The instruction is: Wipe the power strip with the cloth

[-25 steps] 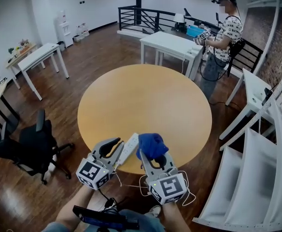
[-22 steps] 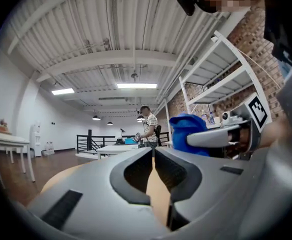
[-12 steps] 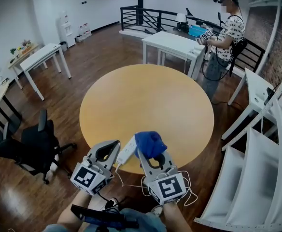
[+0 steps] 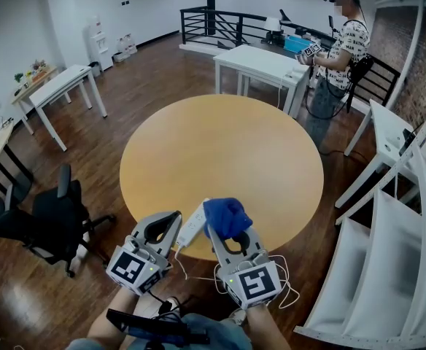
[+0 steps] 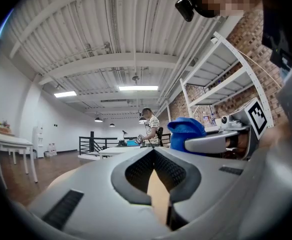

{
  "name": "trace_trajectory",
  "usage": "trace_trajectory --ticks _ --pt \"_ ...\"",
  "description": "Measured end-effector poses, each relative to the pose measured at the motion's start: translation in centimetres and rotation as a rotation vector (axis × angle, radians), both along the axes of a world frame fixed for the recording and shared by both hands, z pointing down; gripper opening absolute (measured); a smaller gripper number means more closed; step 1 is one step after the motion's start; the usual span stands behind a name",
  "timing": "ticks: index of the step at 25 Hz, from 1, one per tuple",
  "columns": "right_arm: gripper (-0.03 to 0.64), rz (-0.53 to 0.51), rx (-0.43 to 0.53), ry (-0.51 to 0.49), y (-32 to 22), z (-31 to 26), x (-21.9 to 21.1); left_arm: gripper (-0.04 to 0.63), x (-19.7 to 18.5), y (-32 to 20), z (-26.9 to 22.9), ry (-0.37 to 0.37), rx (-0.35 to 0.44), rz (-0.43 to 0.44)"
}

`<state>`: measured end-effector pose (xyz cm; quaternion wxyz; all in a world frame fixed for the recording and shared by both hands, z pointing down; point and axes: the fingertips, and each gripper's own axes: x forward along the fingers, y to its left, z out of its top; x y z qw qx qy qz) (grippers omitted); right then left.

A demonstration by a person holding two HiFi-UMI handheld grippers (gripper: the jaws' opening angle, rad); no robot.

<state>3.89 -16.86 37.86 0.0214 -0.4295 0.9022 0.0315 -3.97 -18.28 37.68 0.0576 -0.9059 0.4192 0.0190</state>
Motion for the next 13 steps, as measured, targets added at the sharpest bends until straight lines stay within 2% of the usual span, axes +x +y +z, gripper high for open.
trace_trajectory --ticks 4,8,13 --pt "0.075 0.003 0.011 -0.005 0.06 -0.07 0.14 0.009 0.44 0.46 0.78 -0.023 -0.044 0.007" --pt "0.075 0.007 0.027 -0.007 -0.13 0.12 0.27 0.009 0.29 0.21 0.37 -0.008 -0.021 -0.001" --pt "0.075 0.011 0.018 -0.004 -0.26 0.39 0.47 0.009 0.37 0.25 0.81 -0.006 -0.050 0.004"
